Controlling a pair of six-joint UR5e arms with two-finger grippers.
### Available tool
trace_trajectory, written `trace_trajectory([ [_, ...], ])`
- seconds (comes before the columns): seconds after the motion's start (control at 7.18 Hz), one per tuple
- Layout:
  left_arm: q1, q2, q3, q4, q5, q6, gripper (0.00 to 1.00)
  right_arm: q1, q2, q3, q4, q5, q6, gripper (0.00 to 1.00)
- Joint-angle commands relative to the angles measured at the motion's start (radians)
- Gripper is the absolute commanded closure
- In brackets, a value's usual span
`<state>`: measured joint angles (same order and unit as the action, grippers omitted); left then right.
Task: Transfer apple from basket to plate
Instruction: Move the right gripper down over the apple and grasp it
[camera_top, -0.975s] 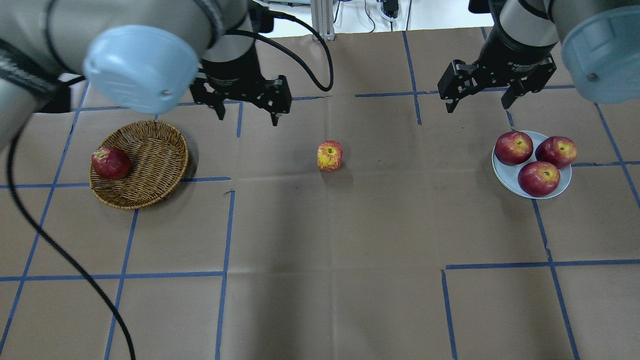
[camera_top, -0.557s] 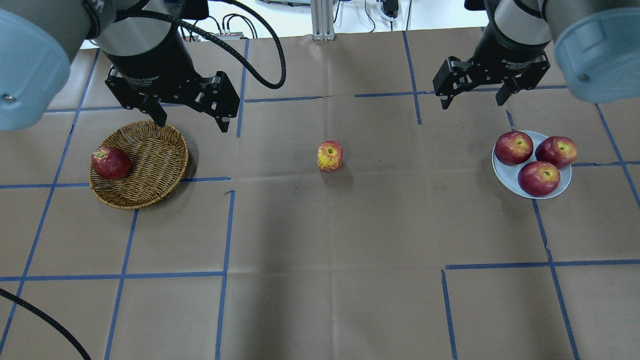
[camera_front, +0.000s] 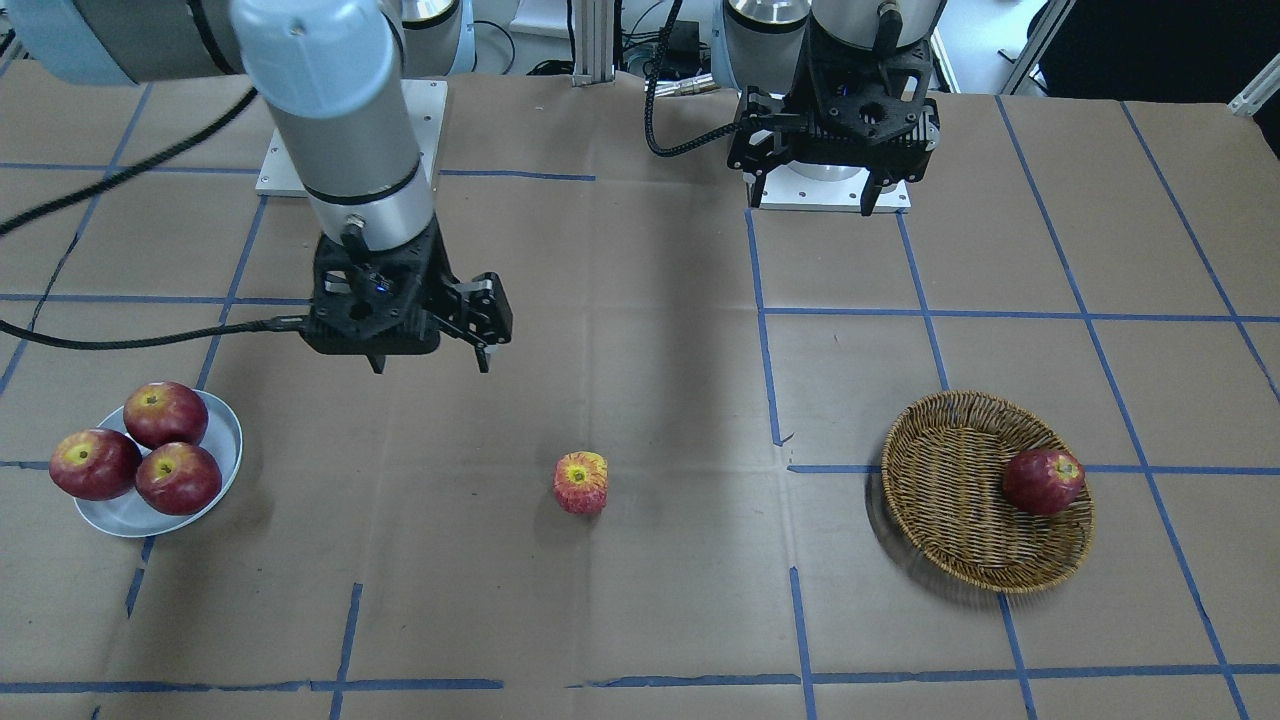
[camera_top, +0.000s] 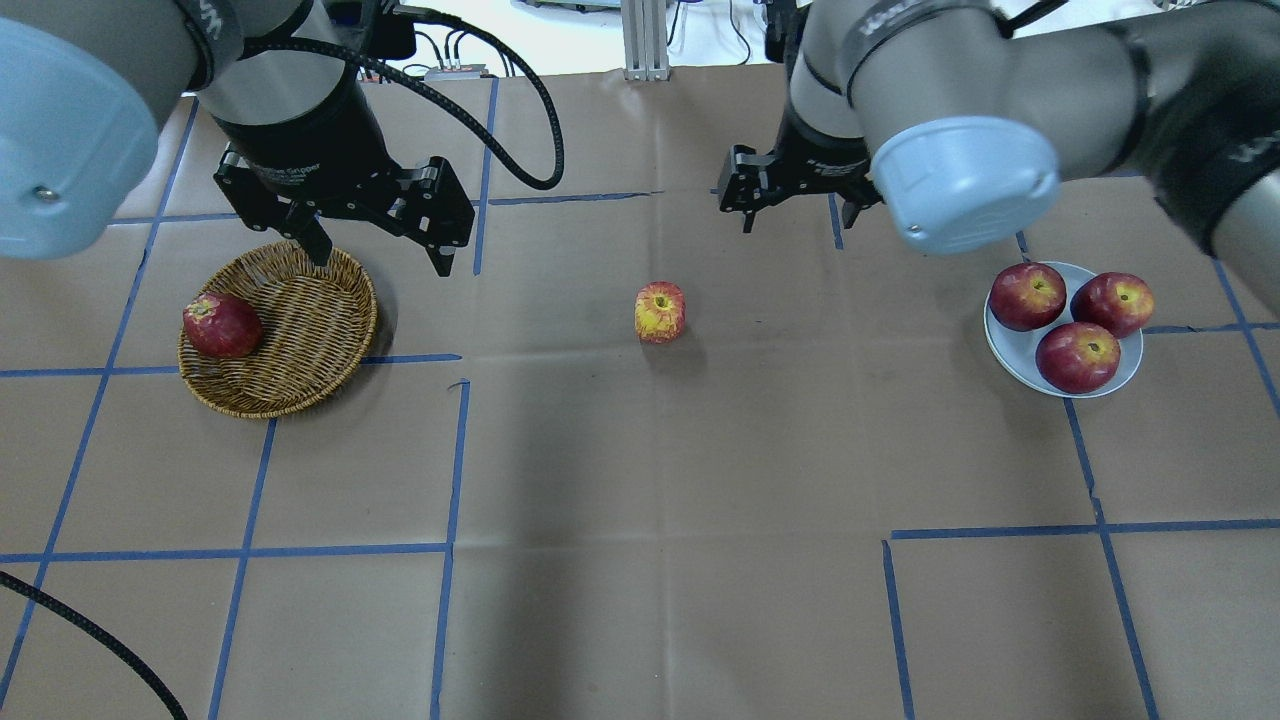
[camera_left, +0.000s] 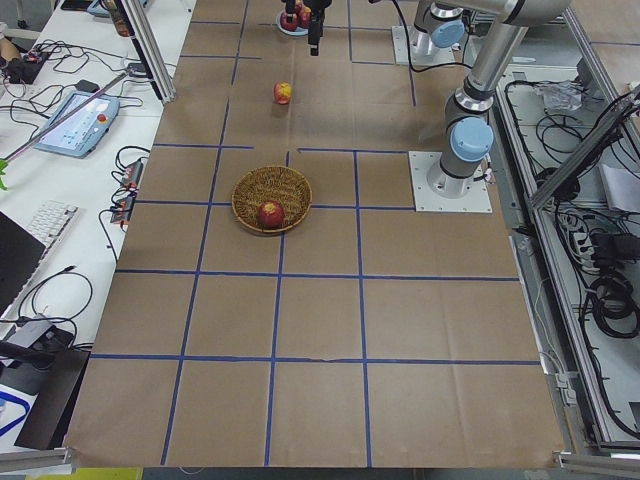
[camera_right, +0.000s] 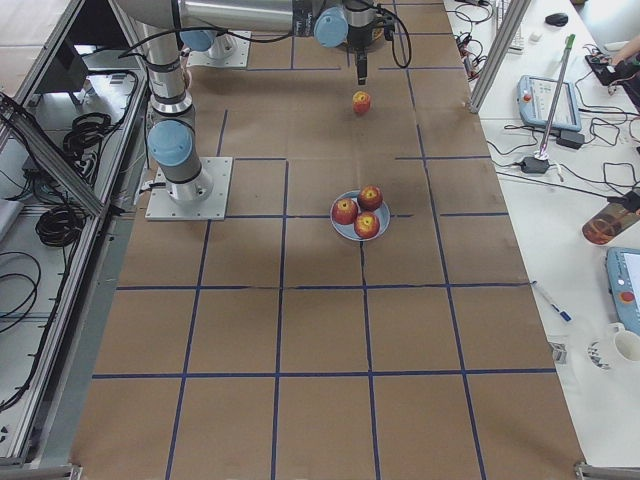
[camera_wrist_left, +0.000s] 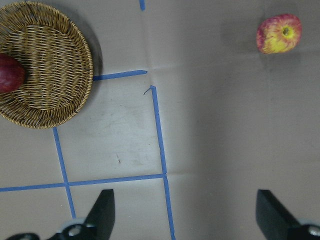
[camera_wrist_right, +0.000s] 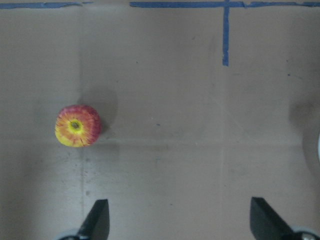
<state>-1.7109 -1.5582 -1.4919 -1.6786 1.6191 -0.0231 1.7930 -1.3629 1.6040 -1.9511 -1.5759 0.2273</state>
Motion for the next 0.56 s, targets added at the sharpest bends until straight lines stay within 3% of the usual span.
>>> trace_trajectory([
  [0.0, 0.001, -0.005, 0.015, -0.001, -0.007, 0.0, 0.01, 0.098, 0.126, -0.037, -0.1, -0.018, 0.13, 0.0],
  [0.14, 0.001, -0.006, 0.019, -0.001, -0.01, 0.006, 0.01, 0.129, 0.187, -0.083, -0.103, -0.042, 0.167, 0.0],
  [0.42, 0.001, -0.006, 0.004, -0.003, -0.005, 0.006, 0.01, 0.151, 0.298, -0.093, -0.222, -0.067, 0.193, 0.0],
])
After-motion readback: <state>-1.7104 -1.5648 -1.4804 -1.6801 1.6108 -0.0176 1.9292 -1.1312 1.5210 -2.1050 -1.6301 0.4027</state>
